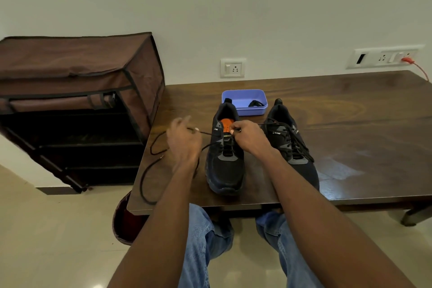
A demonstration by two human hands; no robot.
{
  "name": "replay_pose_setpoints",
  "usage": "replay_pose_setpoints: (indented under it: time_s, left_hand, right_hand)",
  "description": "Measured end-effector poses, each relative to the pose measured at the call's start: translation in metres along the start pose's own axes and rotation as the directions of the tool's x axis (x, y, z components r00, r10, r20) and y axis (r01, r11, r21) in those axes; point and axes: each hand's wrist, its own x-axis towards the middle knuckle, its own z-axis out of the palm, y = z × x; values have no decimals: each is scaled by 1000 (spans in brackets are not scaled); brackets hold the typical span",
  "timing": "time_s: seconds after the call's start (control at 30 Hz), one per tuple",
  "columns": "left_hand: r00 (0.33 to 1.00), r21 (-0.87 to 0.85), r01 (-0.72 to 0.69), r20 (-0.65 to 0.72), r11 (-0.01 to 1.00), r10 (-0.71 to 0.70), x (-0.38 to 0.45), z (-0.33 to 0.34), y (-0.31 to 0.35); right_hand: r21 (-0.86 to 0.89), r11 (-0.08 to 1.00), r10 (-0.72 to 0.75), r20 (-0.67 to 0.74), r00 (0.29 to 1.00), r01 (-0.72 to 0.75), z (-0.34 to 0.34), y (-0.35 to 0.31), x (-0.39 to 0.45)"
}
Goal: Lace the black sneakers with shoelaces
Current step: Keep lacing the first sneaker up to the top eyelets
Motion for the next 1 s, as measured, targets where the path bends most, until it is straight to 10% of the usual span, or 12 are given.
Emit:
replay_pose_setpoints:
  time_s: [0.17,0.63,0.9,1.0]
  left_hand:
    - [922,74,-110,380,991,74,-4,13,10]
    - [974,-33,173,-143,984,-176,7,-5,-5]
    - [994,125,92,-65,988,-84,-2,-9,-3]
    - [983,-49,-21,181,999,30,-6,-9,3]
  right_hand:
    - [-39,999,-4,4,1000,4,0,-2,-4]
    - [-68,997,49,38,998,-46,-12,-4,-8]
    - [-70,997,16,19,1000,-14,-9,-1,-8]
    - [-59,998,0,37,999,2,-6,-1,-7]
